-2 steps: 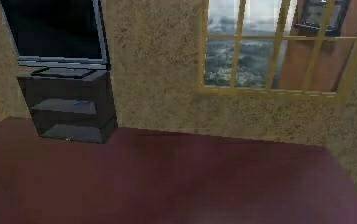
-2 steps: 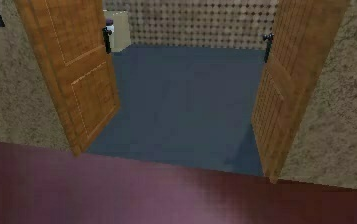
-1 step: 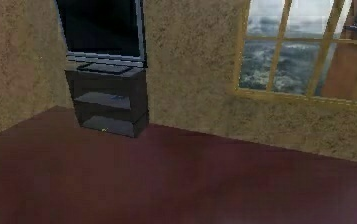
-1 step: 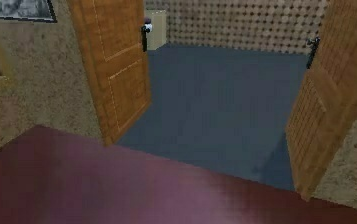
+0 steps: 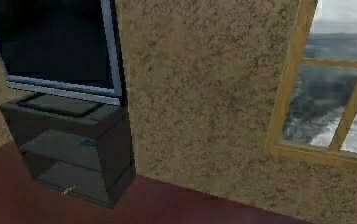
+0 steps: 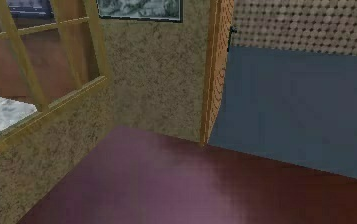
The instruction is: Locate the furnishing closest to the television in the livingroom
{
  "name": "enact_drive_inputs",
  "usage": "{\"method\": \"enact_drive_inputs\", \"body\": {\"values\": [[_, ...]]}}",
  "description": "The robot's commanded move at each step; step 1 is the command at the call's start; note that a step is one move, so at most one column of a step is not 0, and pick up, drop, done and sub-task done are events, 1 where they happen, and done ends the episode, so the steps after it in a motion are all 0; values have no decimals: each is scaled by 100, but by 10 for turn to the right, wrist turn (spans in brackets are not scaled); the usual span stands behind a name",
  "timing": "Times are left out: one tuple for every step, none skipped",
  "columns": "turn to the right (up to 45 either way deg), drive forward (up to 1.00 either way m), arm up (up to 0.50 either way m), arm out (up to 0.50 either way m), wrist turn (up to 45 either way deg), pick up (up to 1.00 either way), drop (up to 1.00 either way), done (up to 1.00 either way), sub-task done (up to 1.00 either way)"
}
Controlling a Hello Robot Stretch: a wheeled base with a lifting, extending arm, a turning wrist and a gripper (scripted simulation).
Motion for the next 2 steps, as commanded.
{"method": "enact_drive_inputs", "body": {"values": [[0,50,0,0,0,0,0,0,0],[-390,0,0,0,0,0,0,0,0]]}}
